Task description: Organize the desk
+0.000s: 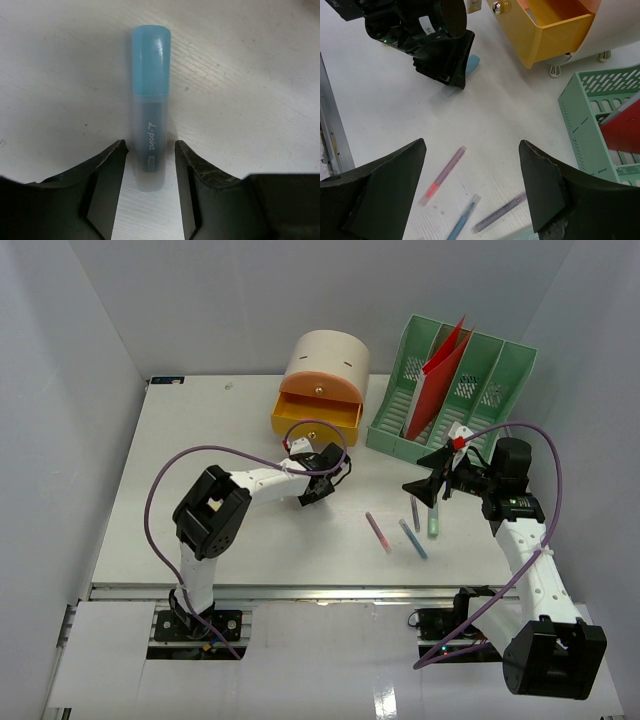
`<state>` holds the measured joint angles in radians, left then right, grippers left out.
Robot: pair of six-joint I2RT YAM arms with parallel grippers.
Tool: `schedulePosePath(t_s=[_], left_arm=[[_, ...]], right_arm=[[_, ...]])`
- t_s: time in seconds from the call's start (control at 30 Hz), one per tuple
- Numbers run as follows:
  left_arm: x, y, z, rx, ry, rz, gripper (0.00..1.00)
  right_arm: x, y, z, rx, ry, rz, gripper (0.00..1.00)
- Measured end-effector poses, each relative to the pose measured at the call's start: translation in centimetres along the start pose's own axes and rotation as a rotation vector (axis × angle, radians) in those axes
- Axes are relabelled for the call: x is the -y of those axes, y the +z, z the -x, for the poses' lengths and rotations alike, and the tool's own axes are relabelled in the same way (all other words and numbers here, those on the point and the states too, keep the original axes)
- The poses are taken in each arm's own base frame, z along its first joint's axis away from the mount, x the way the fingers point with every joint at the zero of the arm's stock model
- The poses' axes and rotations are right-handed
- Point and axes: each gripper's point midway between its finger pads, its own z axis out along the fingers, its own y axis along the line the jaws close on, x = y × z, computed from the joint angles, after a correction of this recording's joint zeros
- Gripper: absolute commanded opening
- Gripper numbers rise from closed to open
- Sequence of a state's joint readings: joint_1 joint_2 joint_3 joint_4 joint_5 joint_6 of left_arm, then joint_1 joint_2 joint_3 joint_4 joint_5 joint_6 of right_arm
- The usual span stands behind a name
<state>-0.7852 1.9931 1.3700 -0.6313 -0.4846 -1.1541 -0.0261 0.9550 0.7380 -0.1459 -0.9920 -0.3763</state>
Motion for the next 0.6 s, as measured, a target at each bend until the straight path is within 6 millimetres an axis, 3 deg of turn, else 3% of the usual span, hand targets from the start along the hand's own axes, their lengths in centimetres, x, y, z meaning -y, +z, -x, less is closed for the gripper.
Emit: schedulePosePath(t_s=[0.07,0.13,0.43,0.53,0.6], left_arm=[[-0.6,-0.1,-0.1,0.008,0.007,-0.004,0.32],[-1.3,-0.2,-0.2,0.011,0.010,-0.011,0.25],[-4.9,-2.6,-2.0,-0.055,0.060,-0.055,0.13],[-5.8,-4.7,-1.9,-0.077,0.073,-0.096,0.10],[-5.2,-7.0,-0.7,-0.059,0.051,-0.168,0.09]], right_arm=[[0.0,0.0,0.0,0.000,0.000,0.000,0.82],[0.0,0.0,0.0,0.000,0.000,0.000,0.82],[0.0,0.0,0.0,0.000,0.000,0.000,0.82],[0.0,0.0,0.0,-0.001,0.000,-0.001,0.82],[0.0,0.0,-0.1,-0.001,0.000,-0.002,0.82]])
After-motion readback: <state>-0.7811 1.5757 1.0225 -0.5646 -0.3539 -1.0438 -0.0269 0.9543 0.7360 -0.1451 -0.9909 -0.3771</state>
